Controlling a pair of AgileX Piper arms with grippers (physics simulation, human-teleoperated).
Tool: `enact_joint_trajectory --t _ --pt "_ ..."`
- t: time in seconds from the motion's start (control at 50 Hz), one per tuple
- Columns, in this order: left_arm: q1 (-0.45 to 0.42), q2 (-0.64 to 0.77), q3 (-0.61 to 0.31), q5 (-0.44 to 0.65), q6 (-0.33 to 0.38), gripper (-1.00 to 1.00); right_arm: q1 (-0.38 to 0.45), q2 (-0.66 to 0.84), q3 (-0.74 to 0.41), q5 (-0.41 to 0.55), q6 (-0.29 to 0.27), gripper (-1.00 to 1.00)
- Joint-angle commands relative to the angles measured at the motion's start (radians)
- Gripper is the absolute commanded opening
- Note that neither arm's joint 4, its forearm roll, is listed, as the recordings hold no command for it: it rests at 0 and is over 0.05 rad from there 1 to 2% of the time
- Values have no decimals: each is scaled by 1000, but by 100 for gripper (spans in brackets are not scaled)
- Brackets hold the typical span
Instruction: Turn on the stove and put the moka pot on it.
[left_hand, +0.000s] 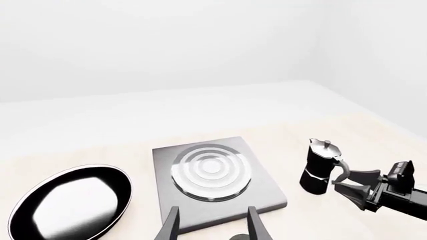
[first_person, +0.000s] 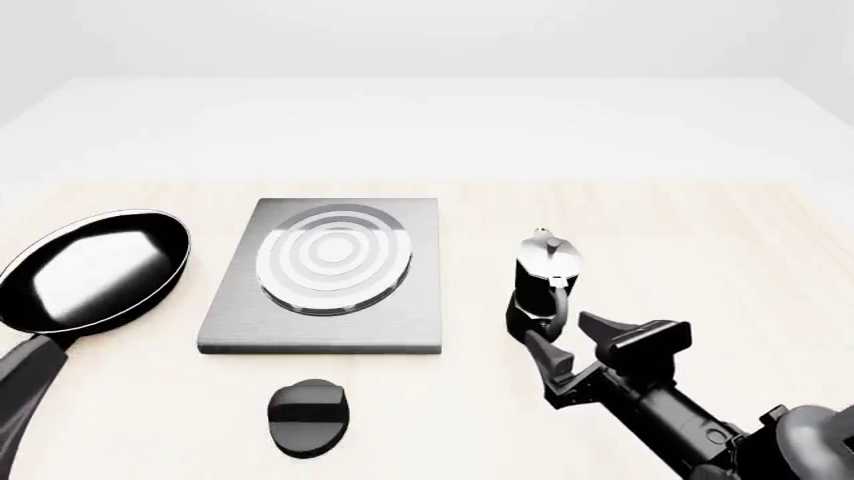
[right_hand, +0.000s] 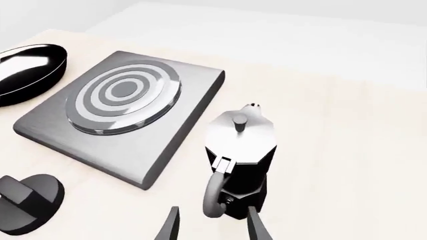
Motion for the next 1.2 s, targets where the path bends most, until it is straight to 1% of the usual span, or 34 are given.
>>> enact_joint_trajectory --t 0.02,0.24,0.44,0.5,0.54,0.56,0.7,0.92,0.96,0.98,1.02,1.14,1.2 --pt "-2 0 -9 7 -1 100 -2 54 -28 -19 -13 100" --pt "-8 0 -13 10 -1 100 0 75 -53 -18 -25 100" --pt "-16 0 -21 17 -2 100 -5 65 -73 -1 -33 100" --pt "-20 0 -21 17 -3 100 -3 61 -79 6 -33 100" --pt "-28 0 -20 18 -5 100 -1 66 -87 16 -17 100" --pt "-29 0 -21 19 -6 100 0 65 -86 10 -26 100" --pt "-31 0 -32 25 -5 100 -3 74 -96 11 -32 100" --pt "-36 0 -46 35 -2 100 -6 99 -106 -1 -33 100" --pt "-38 0 -48 36 -2 100 -6 104 -109 -3 -26 100" --pt "-39 0 -49 37 -1 100 -7 98 -105 -6 -32 -100" --pt "-39 0 -53 40 0 100 -8 94 -106 -2 -25 -100" --pt "-37 0 -39 29 1 100 -5 85 -106 6 -26 -100" --pt "-43 0 -34 23 0 100 14 75 -103 12 -7 -100"
